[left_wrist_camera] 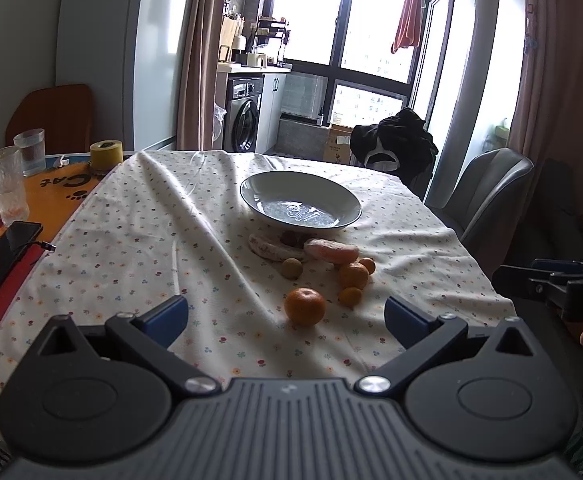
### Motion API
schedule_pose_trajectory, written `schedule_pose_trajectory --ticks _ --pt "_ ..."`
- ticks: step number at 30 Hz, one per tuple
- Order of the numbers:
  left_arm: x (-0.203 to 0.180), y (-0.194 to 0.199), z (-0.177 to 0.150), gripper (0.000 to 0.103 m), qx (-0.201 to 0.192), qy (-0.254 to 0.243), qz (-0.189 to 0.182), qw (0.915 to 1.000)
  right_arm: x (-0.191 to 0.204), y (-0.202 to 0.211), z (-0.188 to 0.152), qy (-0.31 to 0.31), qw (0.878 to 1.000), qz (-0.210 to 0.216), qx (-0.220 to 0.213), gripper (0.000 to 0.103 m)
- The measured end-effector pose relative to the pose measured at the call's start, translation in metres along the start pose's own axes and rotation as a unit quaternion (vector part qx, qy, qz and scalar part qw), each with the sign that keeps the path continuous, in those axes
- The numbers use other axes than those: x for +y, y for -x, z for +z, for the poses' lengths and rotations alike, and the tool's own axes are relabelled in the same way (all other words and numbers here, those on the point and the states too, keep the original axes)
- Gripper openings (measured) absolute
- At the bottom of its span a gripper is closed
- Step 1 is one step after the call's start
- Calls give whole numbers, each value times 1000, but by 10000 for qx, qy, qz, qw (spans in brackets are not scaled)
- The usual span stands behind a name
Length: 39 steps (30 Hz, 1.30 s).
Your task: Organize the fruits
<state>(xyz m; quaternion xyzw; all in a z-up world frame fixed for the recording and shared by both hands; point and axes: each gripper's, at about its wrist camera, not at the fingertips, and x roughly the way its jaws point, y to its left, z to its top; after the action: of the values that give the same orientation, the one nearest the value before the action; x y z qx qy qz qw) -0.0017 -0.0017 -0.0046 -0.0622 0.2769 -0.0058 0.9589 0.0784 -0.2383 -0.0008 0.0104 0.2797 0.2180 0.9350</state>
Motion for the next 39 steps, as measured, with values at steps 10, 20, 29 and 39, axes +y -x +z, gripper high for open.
schedule_pose_trajectory --ticks 10,20,29,39 --pt "2 3 2 103 -38 -4 23 10000 -2 0 1 -23 10000 12 52 103" --pt "3 3 2 103 -12 -8 25 10000 -4 -2 0 -75 9999 88 78 103" --pt "-4 -12 0 103 48 -95 -3 9999 -8 -13 -1 -81 9997 127 180 103" --pt "-3 -40 3 103 91 -111 -25 9999 -10 -36 -7 136 9994 64 315 103"
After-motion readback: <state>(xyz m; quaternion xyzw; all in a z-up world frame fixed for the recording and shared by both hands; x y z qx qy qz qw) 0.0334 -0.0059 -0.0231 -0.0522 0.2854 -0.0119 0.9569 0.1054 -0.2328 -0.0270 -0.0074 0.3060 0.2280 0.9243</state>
